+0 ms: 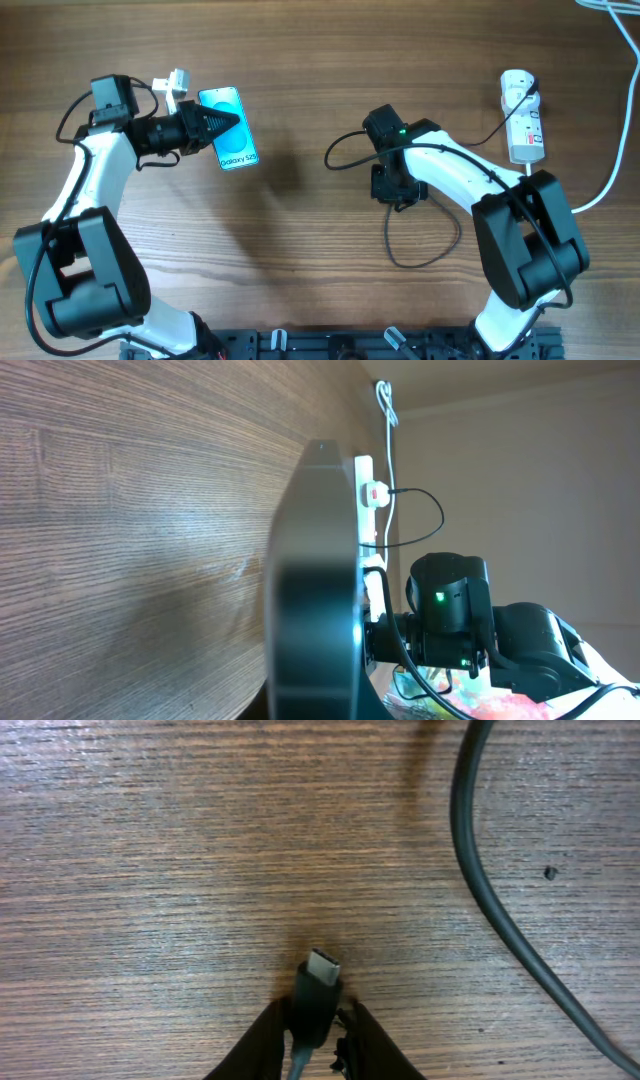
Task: Plug charger to phone and switch on socket
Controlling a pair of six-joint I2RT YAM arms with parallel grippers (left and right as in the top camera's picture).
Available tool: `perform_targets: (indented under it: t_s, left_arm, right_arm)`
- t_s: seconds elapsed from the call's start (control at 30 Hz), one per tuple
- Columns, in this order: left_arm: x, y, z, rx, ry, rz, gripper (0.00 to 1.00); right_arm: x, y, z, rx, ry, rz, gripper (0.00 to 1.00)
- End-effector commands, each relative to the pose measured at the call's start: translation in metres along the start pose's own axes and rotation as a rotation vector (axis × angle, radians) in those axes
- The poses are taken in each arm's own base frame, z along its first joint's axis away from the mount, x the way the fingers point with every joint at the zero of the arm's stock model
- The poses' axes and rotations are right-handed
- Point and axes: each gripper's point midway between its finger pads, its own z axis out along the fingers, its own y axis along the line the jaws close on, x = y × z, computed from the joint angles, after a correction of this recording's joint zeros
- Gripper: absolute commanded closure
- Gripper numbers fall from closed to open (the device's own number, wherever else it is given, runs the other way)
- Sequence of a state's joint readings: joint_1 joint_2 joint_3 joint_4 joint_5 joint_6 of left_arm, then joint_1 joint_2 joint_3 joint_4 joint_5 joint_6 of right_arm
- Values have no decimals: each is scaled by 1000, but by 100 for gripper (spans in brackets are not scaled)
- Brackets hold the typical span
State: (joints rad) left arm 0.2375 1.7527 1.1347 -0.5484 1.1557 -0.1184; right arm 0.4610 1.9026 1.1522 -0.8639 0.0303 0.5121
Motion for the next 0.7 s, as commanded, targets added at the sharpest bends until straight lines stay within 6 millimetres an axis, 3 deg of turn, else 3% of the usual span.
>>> perform_targets:
  t_s: [0.0,0.07,0.17,0.4,0.47,0.53,0.67]
  left_arm:
    - [0,-8,-2,22,-3,13,96]
    - [0,-8,-2,22,-3,13,96]
    - [0,-8,-2,21,-3,13,96]
    - [0,-8,-2,22,-3,13,96]
    - [0,-8,-2,22,-3,13,96]
    - [0,-8,-2,22,-3,13,96]
    - [-1,-8,-2,22,-7,22,96]
  right_arm:
    - [12,-17,15,76,35,12,76]
    - [12,-17,15,76,36,12,77]
    - [15,-13,15,52,50,12,87]
    - [28,-6,17,2,109,45,85]
    - [27,-5,17,0,107,44,96]
    - [27,-3,17,-14,109,38,96]
    - [23,28,15,-186,102,-105,92]
